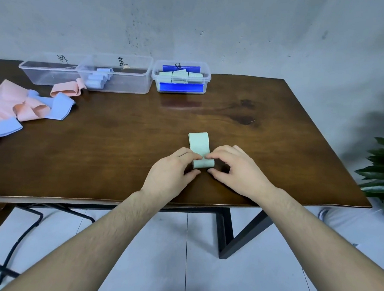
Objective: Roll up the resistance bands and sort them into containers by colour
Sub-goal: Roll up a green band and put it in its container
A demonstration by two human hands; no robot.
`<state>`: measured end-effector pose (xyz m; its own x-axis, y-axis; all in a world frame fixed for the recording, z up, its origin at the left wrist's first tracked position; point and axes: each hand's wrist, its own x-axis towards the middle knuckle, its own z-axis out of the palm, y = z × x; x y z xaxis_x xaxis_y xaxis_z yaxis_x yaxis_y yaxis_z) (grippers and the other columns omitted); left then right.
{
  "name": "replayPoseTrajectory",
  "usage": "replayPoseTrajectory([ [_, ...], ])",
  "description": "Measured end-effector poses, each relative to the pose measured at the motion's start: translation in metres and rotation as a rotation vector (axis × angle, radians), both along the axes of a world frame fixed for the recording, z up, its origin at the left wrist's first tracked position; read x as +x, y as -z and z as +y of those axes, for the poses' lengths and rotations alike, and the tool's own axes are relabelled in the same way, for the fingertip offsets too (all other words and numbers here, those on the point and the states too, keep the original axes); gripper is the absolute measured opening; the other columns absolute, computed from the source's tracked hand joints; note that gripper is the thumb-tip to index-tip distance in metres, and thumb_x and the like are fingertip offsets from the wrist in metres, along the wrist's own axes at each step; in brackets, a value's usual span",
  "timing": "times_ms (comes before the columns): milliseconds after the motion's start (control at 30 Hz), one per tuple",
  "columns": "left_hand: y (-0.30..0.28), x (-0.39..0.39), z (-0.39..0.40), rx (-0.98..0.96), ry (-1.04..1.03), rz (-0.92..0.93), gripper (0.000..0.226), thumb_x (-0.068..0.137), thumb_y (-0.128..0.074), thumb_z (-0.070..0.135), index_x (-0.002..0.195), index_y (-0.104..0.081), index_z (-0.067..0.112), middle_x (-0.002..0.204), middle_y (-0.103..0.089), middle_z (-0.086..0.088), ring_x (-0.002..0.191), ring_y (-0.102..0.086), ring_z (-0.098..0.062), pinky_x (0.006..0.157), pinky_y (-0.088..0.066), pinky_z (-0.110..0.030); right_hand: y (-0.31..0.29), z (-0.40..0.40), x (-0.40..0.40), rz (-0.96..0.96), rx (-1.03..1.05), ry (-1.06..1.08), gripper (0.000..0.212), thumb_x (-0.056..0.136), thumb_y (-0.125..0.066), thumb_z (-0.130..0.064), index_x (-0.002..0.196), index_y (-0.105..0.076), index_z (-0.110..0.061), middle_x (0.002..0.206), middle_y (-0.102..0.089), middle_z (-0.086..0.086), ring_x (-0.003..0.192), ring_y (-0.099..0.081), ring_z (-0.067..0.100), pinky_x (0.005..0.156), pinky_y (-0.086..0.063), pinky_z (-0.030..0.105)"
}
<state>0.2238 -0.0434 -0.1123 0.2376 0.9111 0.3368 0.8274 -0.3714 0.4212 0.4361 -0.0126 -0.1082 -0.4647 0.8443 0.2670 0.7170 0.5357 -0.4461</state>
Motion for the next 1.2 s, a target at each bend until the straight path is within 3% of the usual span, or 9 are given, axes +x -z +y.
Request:
replayPoseTrajectory([
  [133,0.0,0.002,0.004,-0.024,-0.033,-0.039,0.028,0.091,-0.069,0.029,0.119,-0.067,0.027,0.115,-0.061,0.015,0.072,-0.045,-0.005,0.069,-0.049,-0.024,-0.001,0.004,-0.005,-0.013,-0.033,0.015,0.033,0.092,-0.071,-0.028,0.125,-0.066,-0.029,0.121,-0.061,-0.015,0.096,-0.04,-0.002,0.082,-0.032,0.01],
  [267,-0.001,0.002,0.001,-0.026,-0.034,-0.046,0.028,0.091,-0.069,0.028,0.119,-0.068,0.026,0.113,-0.062,0.014,0.073,-0.043,-0.004,0.07,-0.043,-0.017,-0.007,0.001,-0.006,-0.03,-0.022,0.014,0.031,0.093,-0.069,-0.028,0.124,-0.067,-0.028,0.121,-0.063,-0.013,0.101,-0.045,0.0,0.091,-0.042,0.023],
  [467,0.004,-0.002,-0.025,0.038,0.021,-0.037,0.027,0.085,-0.075,0.026,0.112,-0.071,0.026,0.105,-0.065,0.016,0.076,-0.038,0.003,0.06,-0.036,-0.014,0.002,-0.025,0.004,0.009,0.018,-0.042,0.031,0.089,-0.074,-0.028,0.12,-0.069,-0.029,0.113,-0.065,-0.017,0.096,-0.045,-0.002,0.088,-0.037,0.017],
  [600,0.004,-0.003,-0.042,0.058,0.047,-0.052,0.026,0.082,-0.078,0.024,0.107,-0.071,0.026,0.099,-0.065,0.017,0.073,-0.039,0.005,0.057,-0.026,-0.003,0.006,-0.043,0.006,0.043,0.041,-0.05,0.03,0.088,-0.075,-0.027,0.118,-0.07,-0.03,0.112,-0.064,-0.021,0.094,-0.047,-0.001,0.087,-0.038,0.017],
  [733,0.004,-0.002,-0.053,0.069,0.042,-0.051,0.025,0.08,-0.08,0.025,0.103,-0.071,0.028,0.094,-0.064,0.018,0.069,-0.037,-0.003,0.054,-0.023,-0.006,0.008,-0.055,0.008,0.082,0.042,-0.04,0.03,0.086,-0.077,-0.024,0.115,-0.072,-0.028,0.11,-0.064,-0.021,0.092,-0.046,-0.002,0.085,-0.036,0.015],
  [867,0.007,-0.002,-0.054,0.06,0.038,-0.04,0.024,0.081,-0.079,0.027,0.104,-0.071,0.027,0.098,-0.065,0.018,0.069,-0.038,-0.003,0.054,-0.024,-0.005,0.011,-0.058,0.008,0.096,0.017,-0.01,0.03,0.085,-0.077,-0.027,0.115,-0.072,-0.029,0.109,-0.064,-0.02,0.093,-0.045,0.003,0.087,-0.044,0.027],
  [933,0.008,-0.002,-0.053,0.063,0.041,-0.039,0.024,0.083,-0.078,0.028,0.106,-0.071,0.026,0.101,-0.064,0.018,0.069,-0.039,-0.003,0.053,-0.028,-0.007,0.011,-0.057,0.007,0.073,0.034,0.001,0.031,0.085,-0.076,-0.031,0.115,-0.071,-0.031,0.109,-0.063,-0.022,0.095,-0.042,0.003,0.089,-0.046,0.034],
  [1067,0.009,-0.001,-0.053,0.061,0.044,-0.045,0.026,0.087,-0.073,0.031,0.112,-0.071,0.023,0.107,-0.058,0.018,0.058,-0.044,-0.009,0.05,-0.043,-0.022,0.01,-0.059,0.005,0.091,0.06,-0.003,0.032,0.086,-0.074,-0.033,0.117,-0.069,-0.034,0.112,-0.056,-0.026,0.097,-0.04,0.0,0.089,-0.045,0.031],
  [1200,0.01,-0.001,-0.053,0.054,0.035,-0.068,0.028,0.09,-0.07,0.031,0.116,-0.071,0.022,0.108,-0.058,0.018,0.058,-0.045,-0.01,0.051,-0.047,-0.027,0.01,-0.057,0.003,0.106,0.036,-0.008,0.026,0.087,-0.075,-0.029,0.112,-0.07,-0.033,0.111,-0.058,-0.024,0.095,-0.046,0.004,0.09,-0.046,0.036],
])
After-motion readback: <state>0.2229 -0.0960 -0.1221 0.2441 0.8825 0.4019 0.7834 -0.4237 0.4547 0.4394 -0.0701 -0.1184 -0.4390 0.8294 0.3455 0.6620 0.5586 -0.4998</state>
